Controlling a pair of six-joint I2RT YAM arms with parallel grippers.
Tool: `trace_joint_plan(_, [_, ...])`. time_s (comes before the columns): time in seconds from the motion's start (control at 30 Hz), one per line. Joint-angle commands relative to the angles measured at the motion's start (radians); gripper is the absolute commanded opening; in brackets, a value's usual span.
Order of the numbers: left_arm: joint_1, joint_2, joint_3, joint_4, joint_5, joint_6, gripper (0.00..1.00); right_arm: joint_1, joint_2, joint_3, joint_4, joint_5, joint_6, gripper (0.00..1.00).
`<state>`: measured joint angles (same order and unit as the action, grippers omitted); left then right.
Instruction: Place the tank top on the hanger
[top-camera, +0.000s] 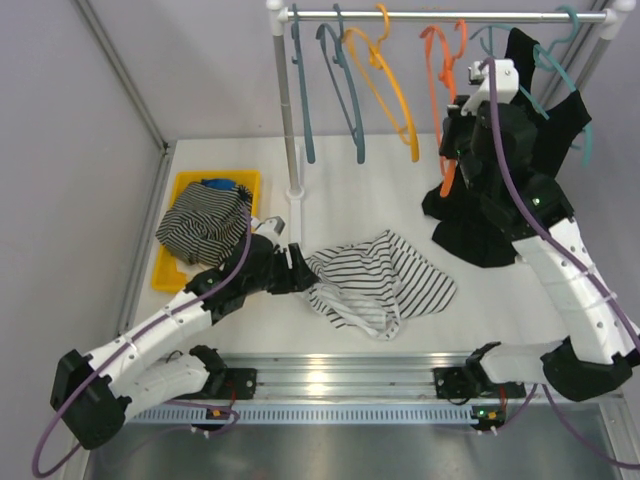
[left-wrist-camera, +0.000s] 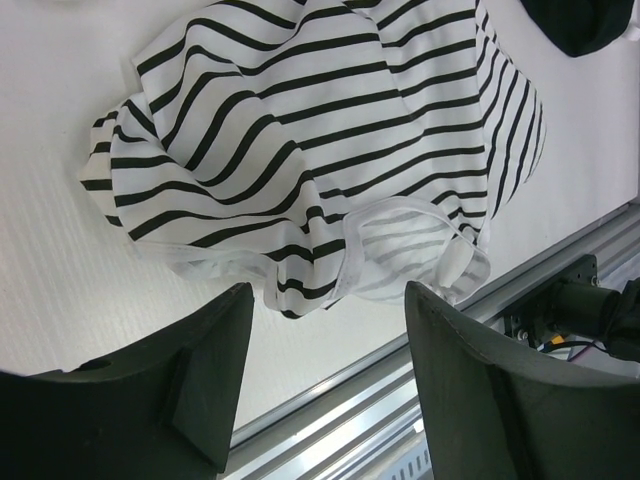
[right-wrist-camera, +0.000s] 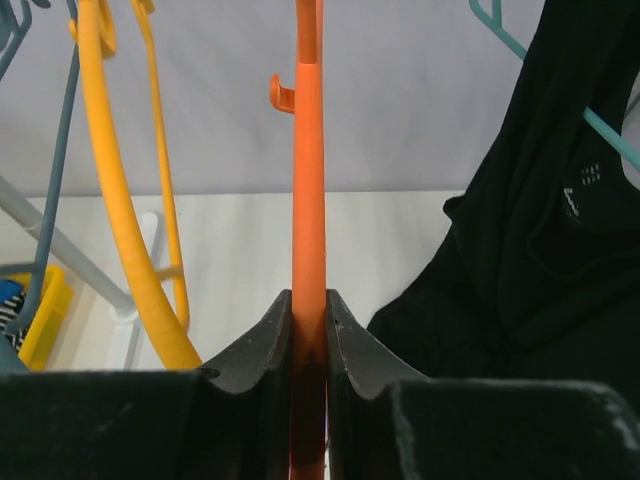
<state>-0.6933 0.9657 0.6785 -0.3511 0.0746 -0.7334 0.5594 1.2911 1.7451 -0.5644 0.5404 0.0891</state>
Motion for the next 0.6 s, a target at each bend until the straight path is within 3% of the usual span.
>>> trace_joint_plan(0.0, [0.005, 0.004, -0.01, 0.017, 0.014, 0.008, 0.65, -0.015, -0.157, -0.105, -0.003, -0.039, 0.066, 0.0])
trace_joint_plan(0.2, [-0.017, -0.039, -0.066, 0.006, 0.047, -0.026, 0.56, -0.016, -0.39, -0.37, -0.129, -0.265, 0.164, 0.0])
trace_joint_plan(0.33, [-0.087, -0.07, -0.12, 0.008, 0.002, -0.082, 0.48, -0.015, -0.524, -0.528, -0.192, -0.426, 0.218, 0.0])
trace_joint_plan(0.5, [-0.202, -0.074, -0.223, 0.081, -0.065, -0.167, 0.48, -0.015, -0.65, -0.627, -0.276, -0.528, 0.238, 0.0])
trace_joint_plan(0.57, [-0.227, -0.053, -0.243, 0.139, -0.065, -0.195, 0.55, -0.016, -0.668, -0.627, -0.302, -0.534, 0.224, 0.0])
